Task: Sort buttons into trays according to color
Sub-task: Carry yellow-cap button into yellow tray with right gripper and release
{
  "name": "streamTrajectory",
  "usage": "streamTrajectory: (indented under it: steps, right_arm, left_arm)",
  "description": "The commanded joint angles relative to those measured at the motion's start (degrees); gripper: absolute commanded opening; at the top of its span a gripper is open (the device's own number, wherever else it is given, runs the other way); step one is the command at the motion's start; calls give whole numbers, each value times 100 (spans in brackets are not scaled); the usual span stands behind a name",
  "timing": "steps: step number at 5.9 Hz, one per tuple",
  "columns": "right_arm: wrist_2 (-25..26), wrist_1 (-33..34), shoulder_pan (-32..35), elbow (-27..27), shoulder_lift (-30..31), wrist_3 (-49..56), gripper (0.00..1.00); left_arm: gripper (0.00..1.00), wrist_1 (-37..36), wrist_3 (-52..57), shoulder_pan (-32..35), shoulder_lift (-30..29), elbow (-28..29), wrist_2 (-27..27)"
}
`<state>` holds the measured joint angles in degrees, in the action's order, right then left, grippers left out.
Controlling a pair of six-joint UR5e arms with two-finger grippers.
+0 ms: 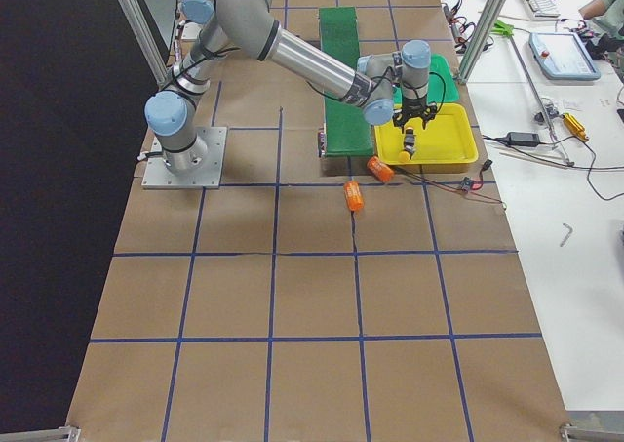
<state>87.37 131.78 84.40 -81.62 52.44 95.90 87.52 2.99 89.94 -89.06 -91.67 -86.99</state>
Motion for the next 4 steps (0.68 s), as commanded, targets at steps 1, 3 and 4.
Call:
streamTrajectory:
  steps: [1,3,4]
  right_arm:
    - [-10,-857,-11,5,509,-588,100]
    - [-18,-2649,41,-30,1449,-2162,100]
    - [-70,-3197,85,-99,1897,-3408,100]
  left_arm:
    - [99,2,0,6,2,0,7]
    - [99,2,0,-3,2,0,-2]
    - [99,2,0,-3,2,0,-2]
